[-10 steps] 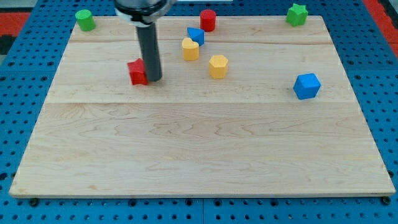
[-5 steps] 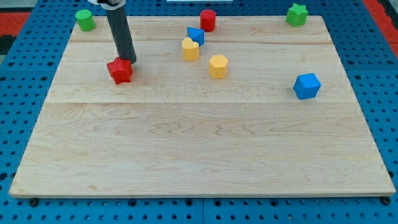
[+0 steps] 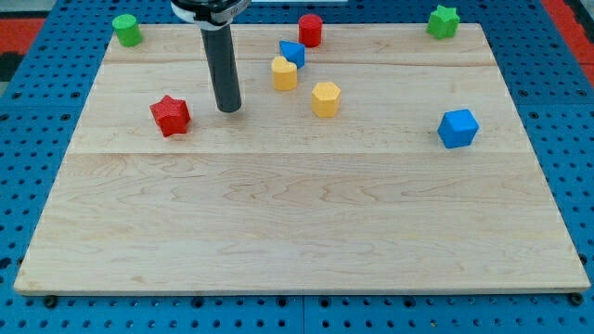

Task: Move the red star towards the center left side of the board

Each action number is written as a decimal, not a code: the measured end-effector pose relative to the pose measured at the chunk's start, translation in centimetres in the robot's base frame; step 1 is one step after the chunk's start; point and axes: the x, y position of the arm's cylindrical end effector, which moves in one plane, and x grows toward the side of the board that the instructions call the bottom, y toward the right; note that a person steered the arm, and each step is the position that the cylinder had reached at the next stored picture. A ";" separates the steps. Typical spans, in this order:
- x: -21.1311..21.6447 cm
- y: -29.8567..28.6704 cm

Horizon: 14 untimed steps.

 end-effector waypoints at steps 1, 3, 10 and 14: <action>1.9 -0.2; 2.8 -6.7; 2.9 -9.5; 2.9 -10.5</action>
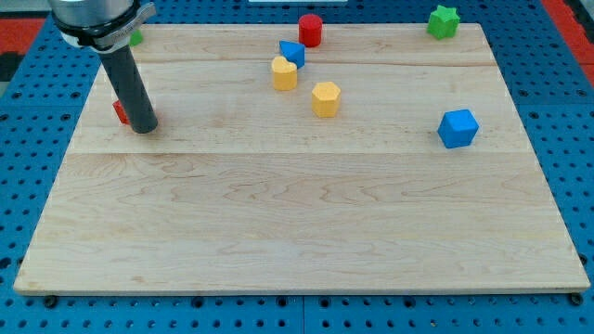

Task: Move the red star towards the center left side of the board

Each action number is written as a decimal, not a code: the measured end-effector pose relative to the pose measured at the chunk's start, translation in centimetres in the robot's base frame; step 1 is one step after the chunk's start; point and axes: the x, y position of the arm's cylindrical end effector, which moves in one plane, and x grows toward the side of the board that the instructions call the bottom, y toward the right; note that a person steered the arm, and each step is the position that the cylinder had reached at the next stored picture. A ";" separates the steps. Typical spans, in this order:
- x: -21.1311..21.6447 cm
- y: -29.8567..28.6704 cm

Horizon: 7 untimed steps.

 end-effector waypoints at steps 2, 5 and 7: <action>0.0 -0.7; 0.0 -1.8; 0.0 -2.0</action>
